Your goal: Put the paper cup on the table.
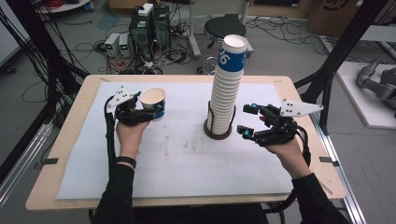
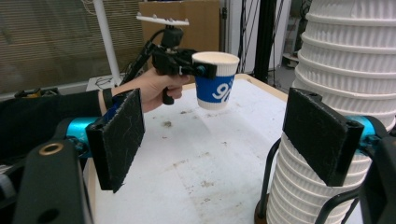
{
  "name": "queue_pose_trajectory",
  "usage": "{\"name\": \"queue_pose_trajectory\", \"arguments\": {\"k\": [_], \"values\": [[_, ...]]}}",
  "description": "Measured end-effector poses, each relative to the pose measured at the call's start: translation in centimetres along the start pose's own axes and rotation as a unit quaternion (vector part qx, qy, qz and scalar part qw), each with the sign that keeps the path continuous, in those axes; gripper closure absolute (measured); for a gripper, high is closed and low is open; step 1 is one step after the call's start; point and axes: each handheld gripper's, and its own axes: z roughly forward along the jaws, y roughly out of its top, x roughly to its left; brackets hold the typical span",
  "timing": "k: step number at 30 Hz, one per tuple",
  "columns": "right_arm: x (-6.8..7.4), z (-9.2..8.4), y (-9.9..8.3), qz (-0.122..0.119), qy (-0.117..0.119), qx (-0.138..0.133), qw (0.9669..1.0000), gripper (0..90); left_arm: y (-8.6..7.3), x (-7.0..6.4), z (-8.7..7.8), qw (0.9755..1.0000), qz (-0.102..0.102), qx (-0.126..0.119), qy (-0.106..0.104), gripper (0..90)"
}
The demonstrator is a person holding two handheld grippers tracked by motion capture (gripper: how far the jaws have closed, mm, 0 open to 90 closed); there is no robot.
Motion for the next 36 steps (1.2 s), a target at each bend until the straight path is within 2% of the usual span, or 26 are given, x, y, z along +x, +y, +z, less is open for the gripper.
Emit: {"name": "queue_pose_trajectory", "arguments": {"k": [5, 10, 13, 19, 31, 36], "values": [[0.0, 0.1, 0.0, 0.001, 0.000, 0.002, 1.0000, 21.1, -1.0, 0.5, 0.5, 1.0000, -0.003, 0.004, 0.005, 23.5], [-0.1, 0.1, -0.2, -0.001, -0.001, 0.005, 1.0000, 21.1, -2.3, 1.2, 1.1, 0.9997, -0.018, 0.013, 0.008, 23.3], [-0.1, 0.1, -0.2, 0.001, -0.001, 0.005, 1.0000, 21.1, -2.9, 1.5, 1.4, 0.9996, -0.015, 0.017, 0.019, 23.3], [-0.2, 0.2, -0.3, 0.001, -0.002, 0.008, 1.0000, 21.1, -3.9, 2.2, 2.2, 0.9993, -0.023, 0.020, 0.023, 23.1], [-0.1, 0.3, -0.4, 0.003, -0.002, 0.013, 0.9999, 21.1, -4.9, 3.0, 2.6, 0.9984, -0.027, 0.033, 0.035, 22.3], [-0.2, 0.3, -0.5, 0.001, -0.004, 0.012, 0.9999, 21.1, -5.1, 3.0, 2.8, 0.9979, -0.019, 0.047, 0.041, 22.2]]}}
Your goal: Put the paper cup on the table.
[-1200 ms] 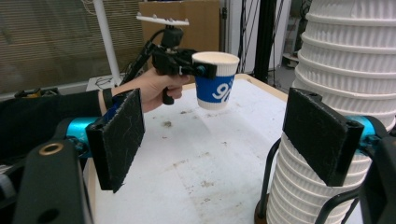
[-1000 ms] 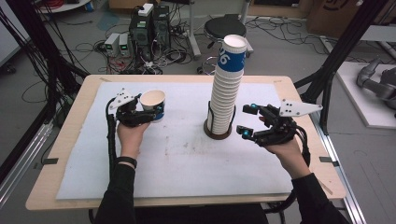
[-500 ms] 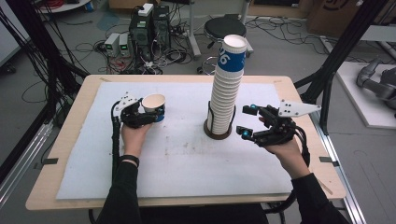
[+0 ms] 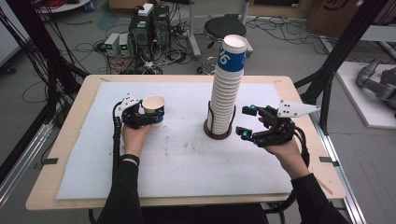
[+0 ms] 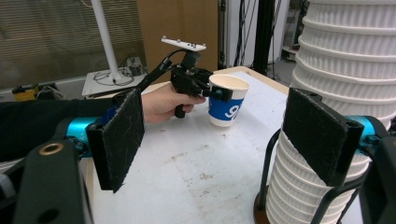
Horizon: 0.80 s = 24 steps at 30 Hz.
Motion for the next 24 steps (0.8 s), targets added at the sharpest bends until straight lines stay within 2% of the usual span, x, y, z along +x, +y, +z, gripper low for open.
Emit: {"name": "queue_pose_trajectory", "arguments": {"k": [3, 8, 21, 24], "values": [[0.01, -0.07, -0.02, 0.000, -0.007, -0.002, 1.0000, 21.1, -0.21, 0.05, 0.18, 1.0000, -0.002, 0.003, 0.003, 22.1], [0.03, -0.06, -0.04, 0.001, -0.006, -0.002, 1.0000, 21.1, -0.50, 0.06, 0.49, 0.9999, -0.001, 0.013, 0.001, 21.8], [0.08, -0.14, 0.00, -0.002, -0.007, -0.003, 1.0000, 21.1, -0.39, 0.03, 0.02, 0.9995, -0.009, 0.029, 0.003, 18.4], [0.09, -0.19, 0.01, -0.002, -0.009, -0.005, 0.9999, 21.1, -0.42, -0.05, -0.06, 0.9991, -0.012, 0.040, -0.001, 17.6]]}}
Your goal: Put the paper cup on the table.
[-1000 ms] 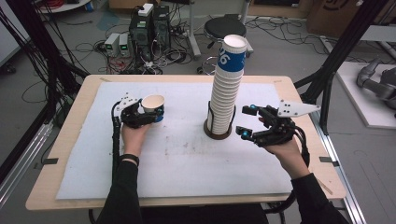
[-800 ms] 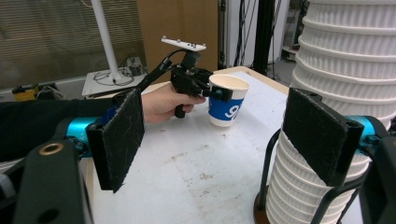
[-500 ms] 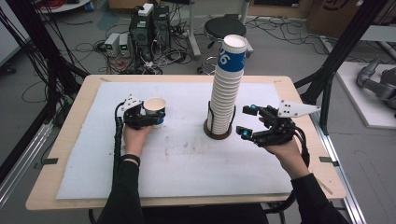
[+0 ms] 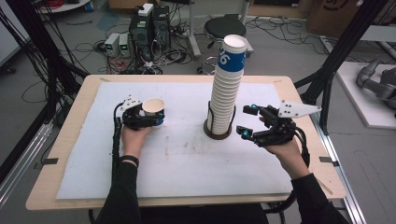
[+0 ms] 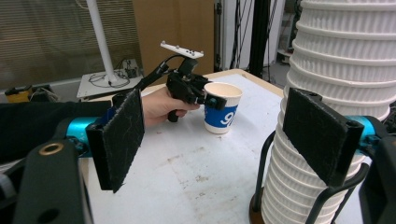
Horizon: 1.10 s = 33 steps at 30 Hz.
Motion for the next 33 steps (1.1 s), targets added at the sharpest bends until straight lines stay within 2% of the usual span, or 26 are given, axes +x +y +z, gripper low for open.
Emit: {"name": "queue_pose_trajectory", "arguments": {"k": [3, 6, 8, 15, 22, 28, 30, 32, 33], "values": [[0.0, 0.0, 0.0, -0.002, 0.000, -0.001, 1.0000, 21.1, -0.1, -0.1, 0.1, 0.9999, -0.005, 0.015, -0.004, 16.9], [0.0, 0.0, 0.0, -0.002, 0.000, -0.001, 1.0000, 21.1, -0.1, -0.3, 0.2, 0.9997, 0.001, 0.026, -0.005, 16.0], [0.0, 0.0, 0.0, -0.003, 0.000, -0.002, 1.0000, 21.1, -0.1, -0.5, 0.2, 0.9995, 0.004, 0.031, 0.003, 14.0], [0.0, -0.1, 0.0, -0.002, 0.001, -0.006, 1.0000, 21.1, -0.3, -0.6, -0.4, 0.9993, -0.005, 0.036, 0.013, 6.6], [0.0, -0.1, 0.1, -0.003, 0.001, -0.007, 1.0000, 21.1, -0.2, -0.9, -1.3, 0.9988, 0.000, 0.045, 0.019, 5.7], [0.0, -0.1, 0.1, -0.003, 0.002, -0.008, 1.0000, 21.1, 0.0, -1.1, -2.3, 0.9974, 0.002, 0.067, 0.024, 5.7], [-0.1, -0.1, 0.1, -0.004, 0.002, -0.010, 0.9999, 21.1, 0.1, -1.1, -2.8, 0.9967, 0.005, 0.074, 0.033, 5.7], [-0.2, -0.1, 0.1, -0.003, 0.003, -0.010, 0.9999, 21.1, 0.4, -1.1, -3.3, 0.9963, -0.001, 0.078, 0.036, 5.7], [-0.2, -0.1, 0.1, -0.001, 0.002, -0.009, 1.0000, 21.1, 0.5, -1.2, -3.5, 0.9951, 0.004, 0.086, 0.047, 5.7]]}}
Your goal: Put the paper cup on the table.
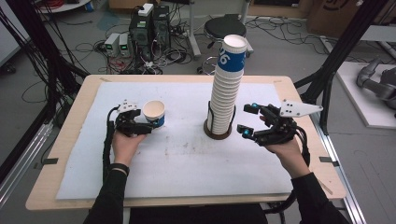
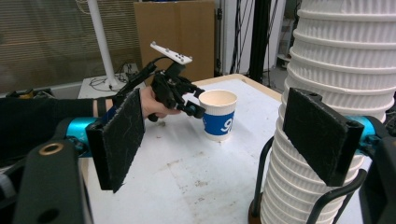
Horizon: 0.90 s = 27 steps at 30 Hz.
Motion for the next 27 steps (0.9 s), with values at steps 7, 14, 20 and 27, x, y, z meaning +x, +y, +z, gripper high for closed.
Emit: {"name": "queue_pose_trajectory", "arguments": {"k": [7, 14, 20, 27], "values": [[-0.3, -0.1, 0.0, 0.003, -0.001, -0.001, 1.0000, 21.1, 0.5, -0.6, -3.2, 0.9997, 0.023, -0.011, 0.006, 5.7], [-0.3, -0.1, -0.1, 0.007, 0.003, 0.006, 1.0000, 21.1, 2.0, -2.5, -5.7, 0.9967, 0.050, -0.057, -0.030, 5.7], [-0.4, -0.3, -0.3, 0.008, -0.004, 0.011, 0.9999, 21.1, 4.8, -5.6, -6.5, 0.9882, 0.089, -0.102, -0.072, 5.7], [-0.8, -0.5, -0.6, 0.010, -0.011, 0.019, 0.9997, 21.1, 7.1, -9.1, -6.1, 0.9738, 0.120, -0.126, -0.147, 5.8]]}}
